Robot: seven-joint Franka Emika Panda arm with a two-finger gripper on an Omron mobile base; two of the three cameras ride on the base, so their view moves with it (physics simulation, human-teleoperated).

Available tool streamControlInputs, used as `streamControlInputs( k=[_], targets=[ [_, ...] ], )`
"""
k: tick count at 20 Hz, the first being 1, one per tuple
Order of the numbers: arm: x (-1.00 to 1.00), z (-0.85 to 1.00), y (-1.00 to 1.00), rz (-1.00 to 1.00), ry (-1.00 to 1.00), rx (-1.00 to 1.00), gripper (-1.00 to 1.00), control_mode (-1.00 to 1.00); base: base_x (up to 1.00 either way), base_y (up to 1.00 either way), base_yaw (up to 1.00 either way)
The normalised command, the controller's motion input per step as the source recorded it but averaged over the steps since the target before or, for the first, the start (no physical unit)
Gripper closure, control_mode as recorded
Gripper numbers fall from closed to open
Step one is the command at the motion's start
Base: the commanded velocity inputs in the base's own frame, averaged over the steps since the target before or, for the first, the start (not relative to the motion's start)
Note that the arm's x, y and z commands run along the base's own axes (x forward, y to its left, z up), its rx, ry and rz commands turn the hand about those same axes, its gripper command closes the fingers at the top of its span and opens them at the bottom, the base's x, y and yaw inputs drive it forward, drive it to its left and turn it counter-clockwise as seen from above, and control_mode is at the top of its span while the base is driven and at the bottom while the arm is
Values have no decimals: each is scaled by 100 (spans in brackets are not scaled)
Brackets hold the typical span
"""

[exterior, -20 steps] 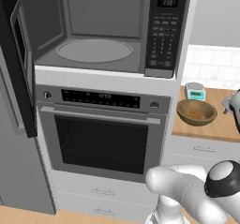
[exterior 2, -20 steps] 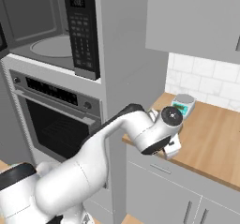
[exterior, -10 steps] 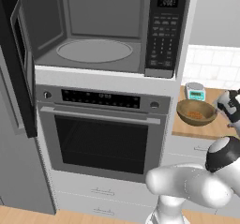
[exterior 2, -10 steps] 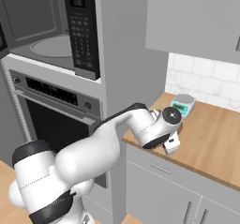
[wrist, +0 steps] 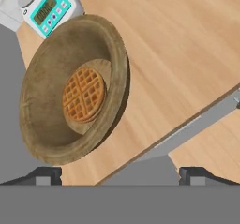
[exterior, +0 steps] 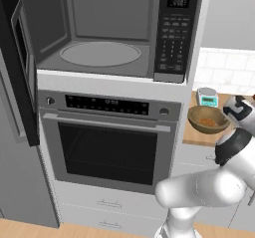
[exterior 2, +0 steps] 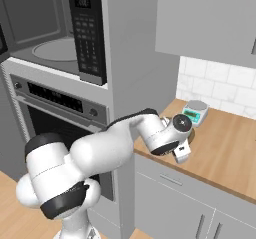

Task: Open the microwave, place the bowl with waffle inside the microwave, then close the microwave door and turn it on.

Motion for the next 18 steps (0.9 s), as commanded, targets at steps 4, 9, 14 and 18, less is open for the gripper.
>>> streamControlInputs(
  k=[4, 9, 14, 18],
  targets=[
    [30, -29, 0, 0, 0, 0, -100, -100, 0, 0, 0],
    [33, -31, -1, 0, 0, 0, -100, -100, 0, 0, 0],
    [36, -30, -5, 0, 0, 0, -100, -100, 0, 0, 0],
    [34, -25, -8, 0, 0, 2, -100, -100, 0, 0, 0]
  ],
)
